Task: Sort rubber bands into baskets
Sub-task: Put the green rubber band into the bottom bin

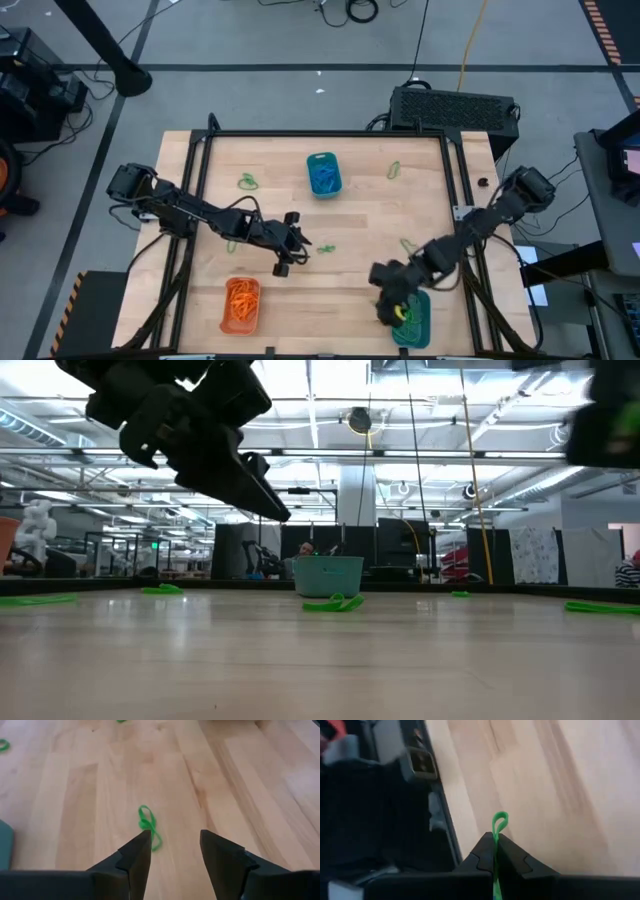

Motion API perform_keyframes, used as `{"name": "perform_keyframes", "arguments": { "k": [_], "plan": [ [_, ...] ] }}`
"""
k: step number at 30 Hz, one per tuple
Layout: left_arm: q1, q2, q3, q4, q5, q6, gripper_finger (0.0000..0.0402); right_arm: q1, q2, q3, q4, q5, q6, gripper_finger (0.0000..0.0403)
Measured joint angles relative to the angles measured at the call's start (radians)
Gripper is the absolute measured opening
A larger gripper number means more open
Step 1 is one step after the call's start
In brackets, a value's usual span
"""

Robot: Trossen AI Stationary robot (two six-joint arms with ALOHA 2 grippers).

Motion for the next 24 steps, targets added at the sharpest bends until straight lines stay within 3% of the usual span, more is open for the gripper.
{"name": "perform_keyframes", "arguments": {
  "k": [10,24],
  "plan": [
    [0.001,0.0,0.0,0.016,0.0,0.0,0.0178,0.171,0.0,0.002,-0.11,0.008,0.4,0.0],
    [0.001,0.0,0.0,0.036,0.0,-0.004,0.0178,0.22,0.0,0.002,-0.228,0.06,0.521,0.0002]
  ]
}}
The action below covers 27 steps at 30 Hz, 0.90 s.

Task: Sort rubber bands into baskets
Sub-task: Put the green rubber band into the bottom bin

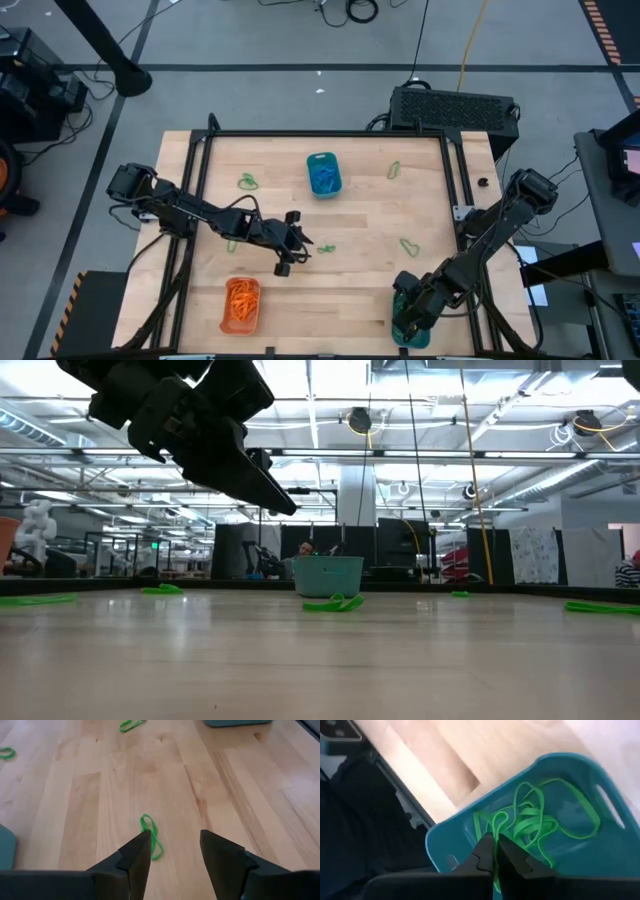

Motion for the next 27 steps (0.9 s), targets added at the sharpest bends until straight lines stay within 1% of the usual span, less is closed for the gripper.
{"name": "perform_keyframes", "arguments": {
  "k": [4,8,15,17,19,22,25,27],
  "plan": [
    [0.0,0.0,0.0,-0.001,0.012,-0.022,0.0178,0.0,0.0,0.0,-0.042,0.003,0.033,0.0015],
    [0.0,0.0,0.0,-0.009,0.013,-0.022,0.0178,0.0,0.0,0.0,-0.058,0.003,0.035,0.0038],
    [0.004,0.0,0.0,-0.01,0.015,-0.022,0.0178,0.0,0.0,-0.001,-0.077,-0.006,0.033,0.0107],
    [0.01,0.0,0.0,-0.027,0.016,-0.022,0.0178,0.0,0.0,-0.001,-0.079,-0.032,0.029,0.0127],
    [0.02,-0.001,0.017,-0.117,0.016,-0.022,0.0178,-0.002,0.0,-0.001,-0.081,-0.067,0.016,0.0143],
    [0.041,-0.001,0.072,-0.323,0.016,-0.022,0.0178,-0.002,0.0,-0.001,-0.079,-0.103,0.001,0.0162],
    [0.067,-0.001,0.133,-0.531,0.015,-0.021,0.0178,-0.002,-0.002,-0.001,-0.076,-0.108,-0.029,0.017],
    [0.087,-0.007,0.163,-0.635,-0.004,-0.019,0.0178,-0.002,-0.012,-0.001,-0.073,-0.098,-0.05,0.0171]
  ]
}}
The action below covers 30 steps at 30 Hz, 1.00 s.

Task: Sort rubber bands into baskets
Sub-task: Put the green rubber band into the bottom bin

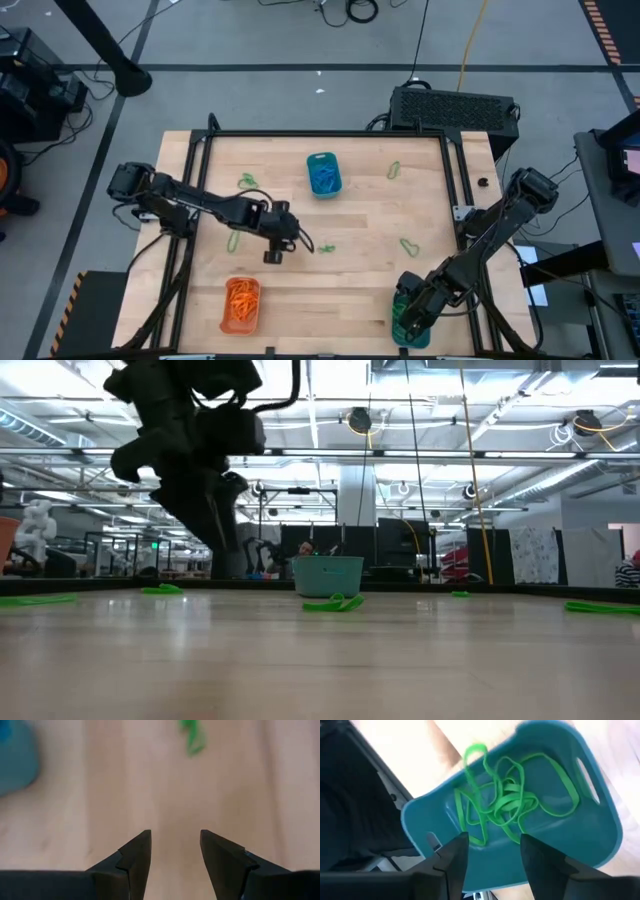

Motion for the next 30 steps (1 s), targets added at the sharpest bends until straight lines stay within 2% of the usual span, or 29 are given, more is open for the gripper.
{"name": "perform_keyframes", "arguments": {
  "k": [5,11,19,27,30],
  "plan": [
    [0.066,-0.066,0.016,-0.187,-0.061,0.02,0.0178,0.007,-0.043,0.0,0.001,0.066,-0.043,0.0165],
    [0.152,-0.204,0.016,-0.325,-0.07,-0.007,0.0178,0.027,-0.109,0.0,0.007,0.15,-0.092,0.016],
    [0.257,-0.337,-0.006,-0.479,-0.038,-0.025,0.0178,0.046,-0.126,0.0,0.161,0.363,-0.331,0.016],
    [0.435,-0.358,-0.118,-0.495,-0.002,0.054,0.0178,0.004,-0.04,0.0,0.3,0.358,-0.468,0.016],
    [0.517,-0.346,-0.122,-0.466,-0.05,0.061,0.0178,-0.008,-0.032,0.0,0.322,0.358,-0.493,0.016]
  ]
}}
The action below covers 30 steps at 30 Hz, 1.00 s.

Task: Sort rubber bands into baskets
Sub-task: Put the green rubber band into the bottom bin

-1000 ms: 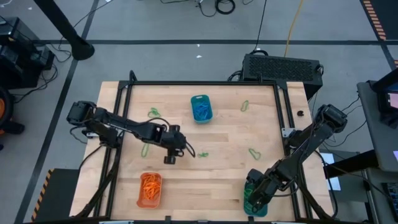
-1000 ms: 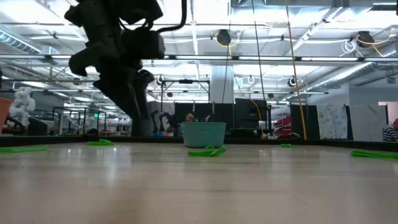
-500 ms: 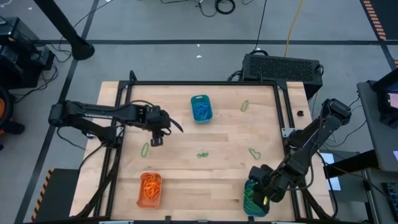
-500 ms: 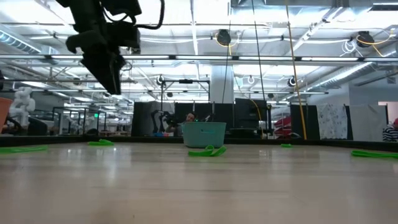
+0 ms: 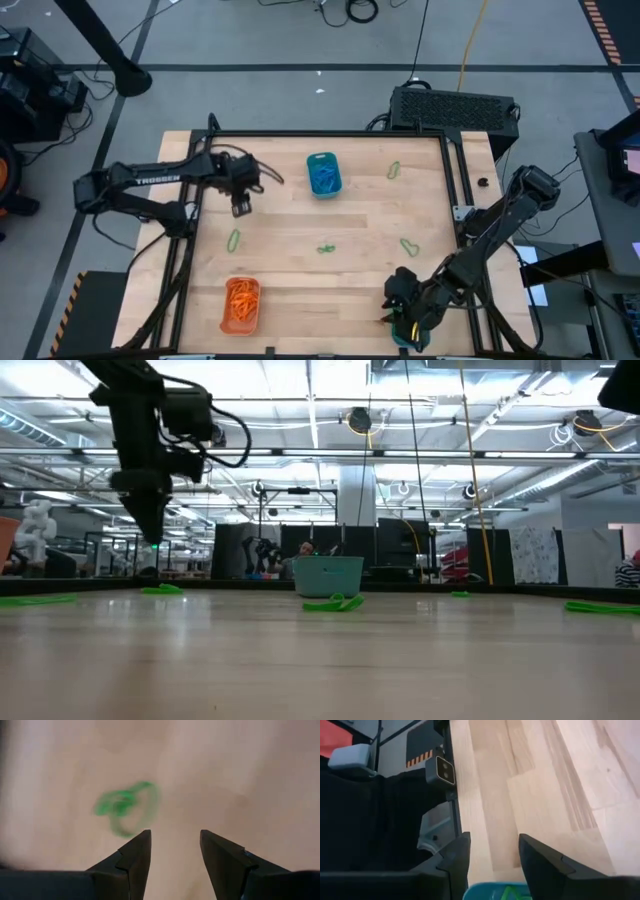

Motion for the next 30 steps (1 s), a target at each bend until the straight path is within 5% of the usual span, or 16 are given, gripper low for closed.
{"name": "perform_keyframes", "arguments": {
  "k": [3,13,19,30],
  "plan": [
    [0.078,0.008,0.002,0.05,-0.05,0.044,0.0178,-0.007,0.0,0.0,-0.001,0.006,-0.031,0.016],
    [0.329,0.198,0.003,0.156,0.042,0.069,0.0178,-0.013,0.0,0.0,0.003,0.008,-0.059,0.016],
    [0.38,0.26,0.003,0.222,0.143,0.068,0.0178,-0.013,0.0,0.0,0.0,0.008,-0.068,0.016],
    [0.426,0.316,0.003,0.264,0.118,0.042,0.0178,-0.024,0.0,0.0,-0.008,0.008,-0.122,0.016]
  ]
}}
